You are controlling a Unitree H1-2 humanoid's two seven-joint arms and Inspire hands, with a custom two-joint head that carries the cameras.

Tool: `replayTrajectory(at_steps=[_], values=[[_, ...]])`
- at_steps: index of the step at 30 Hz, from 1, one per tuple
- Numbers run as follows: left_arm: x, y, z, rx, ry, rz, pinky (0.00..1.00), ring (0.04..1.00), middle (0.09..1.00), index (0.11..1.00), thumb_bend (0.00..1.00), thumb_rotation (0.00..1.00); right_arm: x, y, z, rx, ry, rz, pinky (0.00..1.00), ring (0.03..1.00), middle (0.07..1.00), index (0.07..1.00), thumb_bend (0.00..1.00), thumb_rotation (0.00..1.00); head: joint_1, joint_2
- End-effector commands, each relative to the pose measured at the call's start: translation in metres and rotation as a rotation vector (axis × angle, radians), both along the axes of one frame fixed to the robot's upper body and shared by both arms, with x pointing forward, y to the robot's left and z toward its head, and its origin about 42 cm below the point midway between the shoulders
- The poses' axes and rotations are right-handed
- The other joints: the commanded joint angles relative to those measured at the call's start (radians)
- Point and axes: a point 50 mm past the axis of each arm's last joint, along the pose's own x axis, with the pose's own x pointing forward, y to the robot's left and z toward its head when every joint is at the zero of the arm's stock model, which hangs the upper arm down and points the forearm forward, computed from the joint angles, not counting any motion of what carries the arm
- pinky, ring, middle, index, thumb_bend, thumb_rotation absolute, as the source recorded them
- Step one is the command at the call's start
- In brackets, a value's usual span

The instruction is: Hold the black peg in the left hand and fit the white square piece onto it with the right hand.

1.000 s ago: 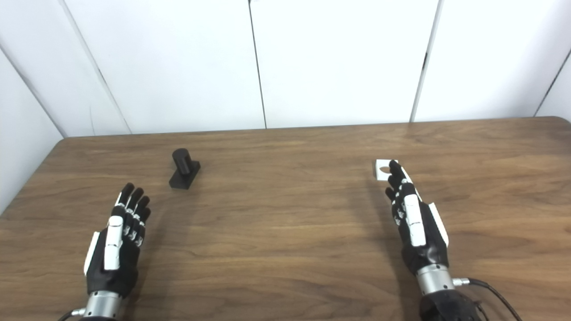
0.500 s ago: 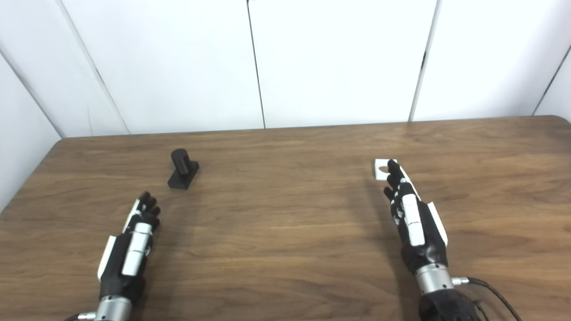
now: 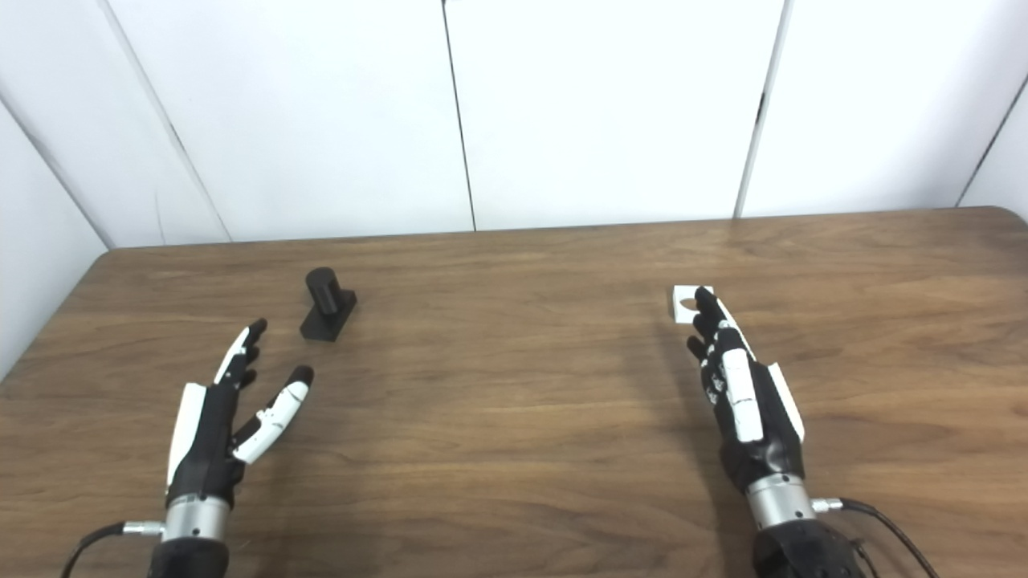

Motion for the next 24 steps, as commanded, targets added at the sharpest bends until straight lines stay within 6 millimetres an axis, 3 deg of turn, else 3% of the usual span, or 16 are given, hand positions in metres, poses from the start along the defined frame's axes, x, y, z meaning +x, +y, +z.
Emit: replayTrajectory(at_steps=[1,9,24], values=[[0.011,-0.002,0.016,0.07,-0.065,0.052,0.93,0.974,0.979,0.927,0.61,0.56,-0.006,0.006,-0.011,0.024,0.029,0.011,0.97,0.993,0.985,0.936,0.58,0.94,0.001,0.002],[0.033,-0.002,0.013,0.207,-0.017,0.111,0.91,0.975,0.949,0.908,0.66,0.48,-0.007,0.008,-0.013,0.013,0.039,0.009,0.94,0.983,0.979,0.935,0.58,0.96,0.002,0.001],[0.085,0.001,0.017,0.422,0.103,0.131,0.91,0.959,0.923,0.872,0.7,0.51,-0.01,0.008,-0.015,0.017,0.044,0.006,0.93,0.977,0.975,0.929,0.6,0.95,0.002,-0.002]])
